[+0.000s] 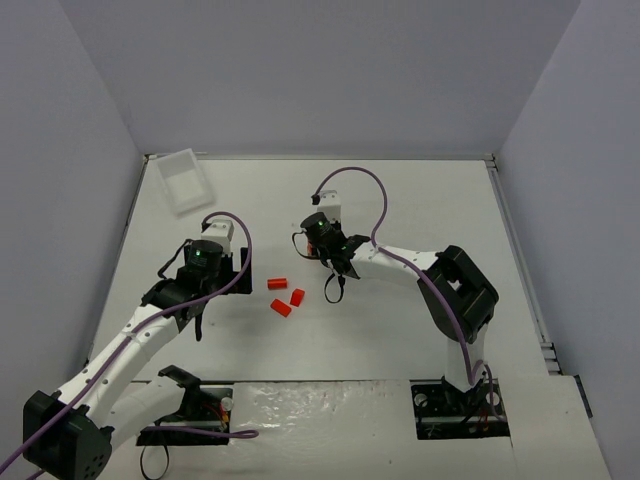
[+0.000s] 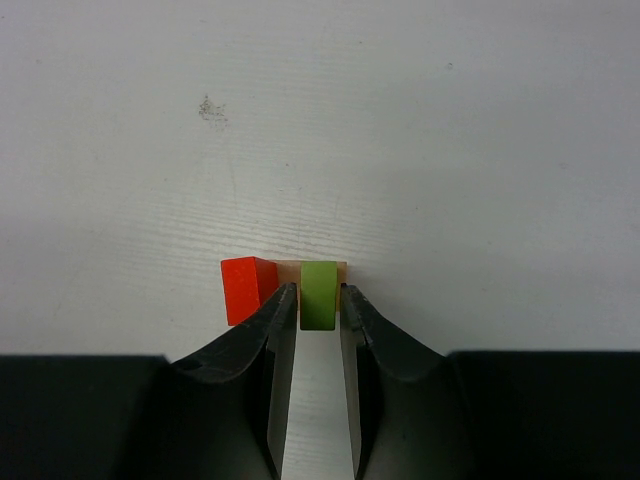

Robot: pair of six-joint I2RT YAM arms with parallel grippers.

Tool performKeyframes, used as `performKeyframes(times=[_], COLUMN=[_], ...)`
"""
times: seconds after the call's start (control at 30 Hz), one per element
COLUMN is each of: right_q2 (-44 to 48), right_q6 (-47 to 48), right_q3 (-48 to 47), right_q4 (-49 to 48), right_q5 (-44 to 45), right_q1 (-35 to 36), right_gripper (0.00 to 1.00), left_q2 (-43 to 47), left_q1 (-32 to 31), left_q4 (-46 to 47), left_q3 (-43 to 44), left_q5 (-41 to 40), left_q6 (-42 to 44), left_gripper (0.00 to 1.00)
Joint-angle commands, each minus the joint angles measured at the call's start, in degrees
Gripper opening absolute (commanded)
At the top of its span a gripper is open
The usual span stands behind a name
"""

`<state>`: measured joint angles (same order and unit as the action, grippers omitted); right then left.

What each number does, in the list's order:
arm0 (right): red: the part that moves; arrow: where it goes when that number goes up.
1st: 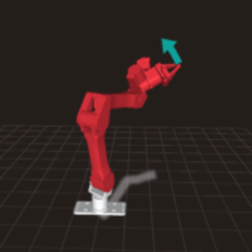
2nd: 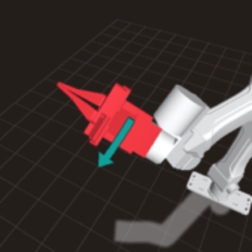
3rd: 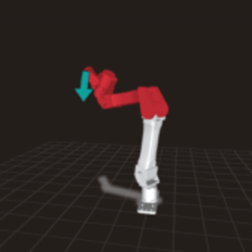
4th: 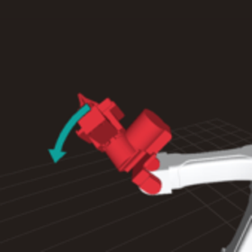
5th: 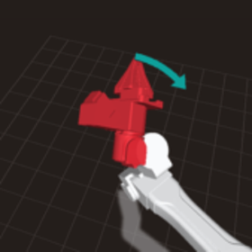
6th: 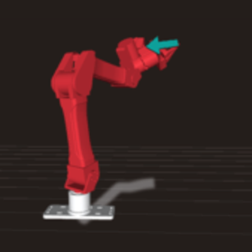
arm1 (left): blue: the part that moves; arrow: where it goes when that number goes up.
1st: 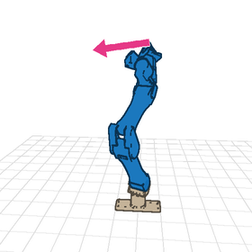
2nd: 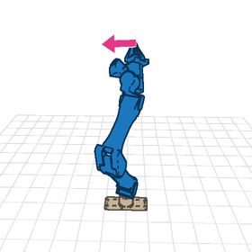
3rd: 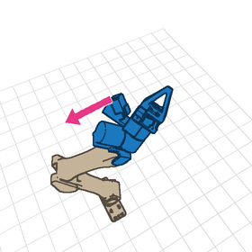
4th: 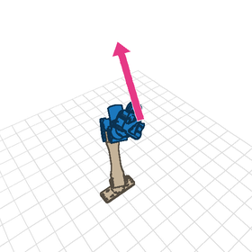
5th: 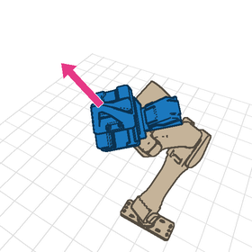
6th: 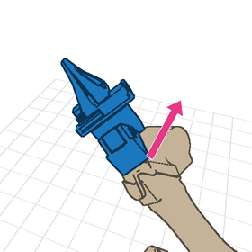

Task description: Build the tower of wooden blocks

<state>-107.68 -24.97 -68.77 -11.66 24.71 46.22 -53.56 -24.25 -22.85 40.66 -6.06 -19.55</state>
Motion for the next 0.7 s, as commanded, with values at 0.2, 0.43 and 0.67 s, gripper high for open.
performKeyframes(times=[0.2,0.43,0.67], right_q2=[1.37,2.86,5.45], right_q6=[0.27,0.61,1.18], right_q3=[-2.33,-2.33,-2.27], right_q4=[-2.76,-2.81,-2.76], right_q5=[2.37,2.74,3.21], right_q1=[0.47,0.63,0.75], right_gripper=[0.23,0.24,0.27], left_q2=[0.84,0.79,0.74], left_q1=[0.43,0.34,0.43], left_q4=[3.00,3.08,3.16], left_q3=[1.00,1.04,1.02], left_q5=[0.08,0.26,0.46], left_q6=[0.74,0.74,0.74], left_gripper=[0.96,0.96,0.96])
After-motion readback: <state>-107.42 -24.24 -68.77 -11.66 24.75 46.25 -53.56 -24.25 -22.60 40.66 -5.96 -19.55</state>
